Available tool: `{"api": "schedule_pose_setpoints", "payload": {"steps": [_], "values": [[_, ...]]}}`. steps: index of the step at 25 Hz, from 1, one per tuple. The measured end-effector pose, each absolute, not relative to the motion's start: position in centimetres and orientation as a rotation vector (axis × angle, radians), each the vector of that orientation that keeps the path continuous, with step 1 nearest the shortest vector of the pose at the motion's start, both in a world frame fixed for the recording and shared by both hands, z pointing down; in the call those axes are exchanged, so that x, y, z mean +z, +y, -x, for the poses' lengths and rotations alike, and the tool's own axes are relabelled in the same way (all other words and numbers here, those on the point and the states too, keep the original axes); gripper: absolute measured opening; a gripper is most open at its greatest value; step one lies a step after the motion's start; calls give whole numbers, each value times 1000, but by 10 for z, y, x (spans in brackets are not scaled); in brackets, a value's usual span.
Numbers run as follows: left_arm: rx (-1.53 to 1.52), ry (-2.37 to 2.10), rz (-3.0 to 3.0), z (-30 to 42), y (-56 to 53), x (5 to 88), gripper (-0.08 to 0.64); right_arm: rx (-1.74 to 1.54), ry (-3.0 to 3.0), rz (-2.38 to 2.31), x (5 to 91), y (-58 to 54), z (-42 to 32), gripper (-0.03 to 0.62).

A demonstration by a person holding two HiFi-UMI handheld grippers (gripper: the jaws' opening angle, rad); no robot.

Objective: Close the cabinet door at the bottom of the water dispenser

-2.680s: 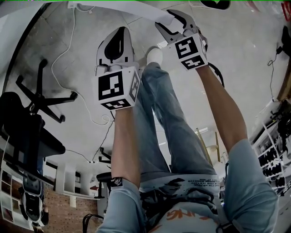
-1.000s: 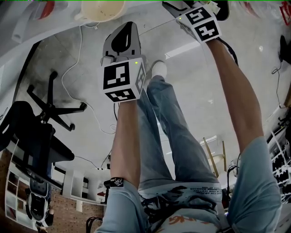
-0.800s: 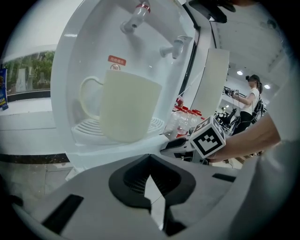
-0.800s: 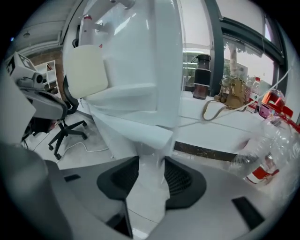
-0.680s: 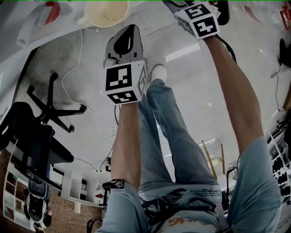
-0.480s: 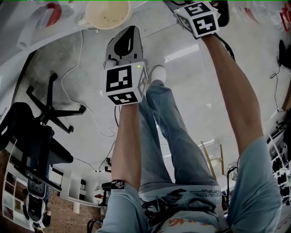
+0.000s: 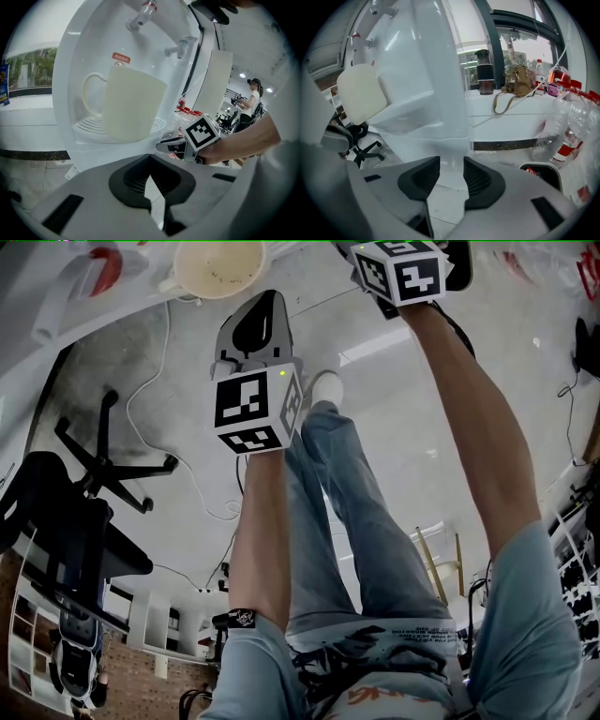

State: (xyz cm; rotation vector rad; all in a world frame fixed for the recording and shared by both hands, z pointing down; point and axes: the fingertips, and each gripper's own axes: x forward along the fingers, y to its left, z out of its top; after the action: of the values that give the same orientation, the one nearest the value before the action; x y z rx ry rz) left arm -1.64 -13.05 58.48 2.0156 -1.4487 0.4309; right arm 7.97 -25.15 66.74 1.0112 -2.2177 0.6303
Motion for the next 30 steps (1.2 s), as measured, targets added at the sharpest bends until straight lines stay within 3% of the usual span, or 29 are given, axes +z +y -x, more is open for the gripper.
{"api": "schedule_pose_setpoints", "payload": {"steps": [5,11,30], "values": [[431,-1450,-2023,18,-128,579,21,675,-2288,-1010,649,-222,-69,158],[434,-1441,-2045,16,-122,571,21,788,-2327,-1046,634,-176,-61,61],[434,-1456,-2049,43,-82,504,21,1044,-2546,-1085,512,-91,-18,28]]}}
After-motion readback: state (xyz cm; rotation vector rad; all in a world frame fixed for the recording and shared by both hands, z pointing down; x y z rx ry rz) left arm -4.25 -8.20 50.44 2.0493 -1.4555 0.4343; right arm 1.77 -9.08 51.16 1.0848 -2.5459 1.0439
